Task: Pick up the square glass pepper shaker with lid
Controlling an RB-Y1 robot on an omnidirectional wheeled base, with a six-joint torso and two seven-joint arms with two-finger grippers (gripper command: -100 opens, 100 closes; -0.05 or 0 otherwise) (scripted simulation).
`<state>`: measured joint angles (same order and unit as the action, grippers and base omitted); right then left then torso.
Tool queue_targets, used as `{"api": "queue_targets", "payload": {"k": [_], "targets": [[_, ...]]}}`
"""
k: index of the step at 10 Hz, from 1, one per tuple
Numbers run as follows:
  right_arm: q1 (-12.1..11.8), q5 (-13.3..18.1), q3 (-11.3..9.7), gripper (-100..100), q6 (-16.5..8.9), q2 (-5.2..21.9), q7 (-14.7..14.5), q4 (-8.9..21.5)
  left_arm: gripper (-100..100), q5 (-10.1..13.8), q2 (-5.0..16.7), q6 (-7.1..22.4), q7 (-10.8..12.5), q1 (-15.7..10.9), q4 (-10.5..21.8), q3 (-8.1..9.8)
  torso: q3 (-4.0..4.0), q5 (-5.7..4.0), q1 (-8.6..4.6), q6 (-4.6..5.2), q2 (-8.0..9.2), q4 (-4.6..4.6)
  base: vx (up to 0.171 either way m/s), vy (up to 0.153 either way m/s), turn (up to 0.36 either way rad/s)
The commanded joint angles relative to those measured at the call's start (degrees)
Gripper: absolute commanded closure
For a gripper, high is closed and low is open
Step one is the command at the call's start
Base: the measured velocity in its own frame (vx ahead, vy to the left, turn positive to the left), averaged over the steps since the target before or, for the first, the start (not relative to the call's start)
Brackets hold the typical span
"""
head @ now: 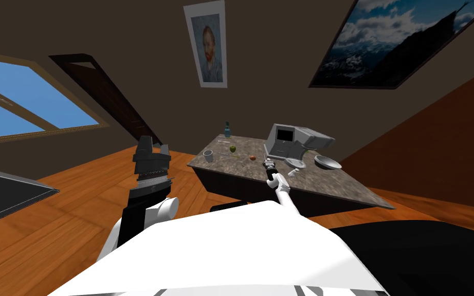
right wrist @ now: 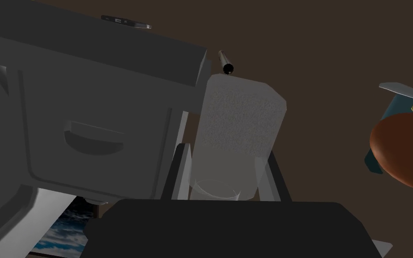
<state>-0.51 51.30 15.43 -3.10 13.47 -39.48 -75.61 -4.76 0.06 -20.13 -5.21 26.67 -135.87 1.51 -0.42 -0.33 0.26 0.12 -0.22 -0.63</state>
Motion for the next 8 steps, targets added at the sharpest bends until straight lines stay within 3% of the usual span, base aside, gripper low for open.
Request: {"api": "queue_targets", "payload": {"k": [1,4,5,6,7,8], "targets": [[-1.5,-2.9,-0.4,100,1.4,2.9,0.1,0.3,0,0.0,0.0,0.0,0.0,0.0,0.0,0.0,0.0,0.0,0.0,0.0,0.0,0.0,0.053,0.099,-0.033],[-2.8,-6.7,-0.6,100,2.8,6.5,0.1,0.6,0,0.0,0.0,0.0,0.0,0.0,0.0,0.0,-0.02,-0.02,0.0,0.0,-0.03,-0.02,0.04,0.1,-0.03],[-4.1,-9.1,-0.7,100,4.1,9.1,0.1,0.8,0,0.0,0.0,0.0,0.0,0.0,0.0,0.0,-0.01,-0.01,-0.05,-0.02,-0.02,0.01,0.043,0.102,-0.034],[-4.1,-9.6,-0.7,100,4.1,9.3,0.1,0.8,0,0.0,0.0,0.0,0.0,0.0,0.0,0.0,0.0,-0.02,-0.04,0.03,0.0,0.0,0.02,0.089,-0.033],[-5.3,-12.0,-0.9,100,5.5,11.9,0.1,1.1,0,0.0,0.0,0.0,0.0,0.0,0.0,0.0,0.03,-0.03,-0.08,-0.02,0.05,0.01,0.021,0.113,-0.022],[-5.0,-10.9,-1.1,100,4.4,10.8,0.3,0.5,0,0.0,0.0,0.0,0.0,0.0,0.0,0.0,0.04,-0.02,-0.02,0.01,0.07,0.01,0.012,0.057,-0.027]]}}
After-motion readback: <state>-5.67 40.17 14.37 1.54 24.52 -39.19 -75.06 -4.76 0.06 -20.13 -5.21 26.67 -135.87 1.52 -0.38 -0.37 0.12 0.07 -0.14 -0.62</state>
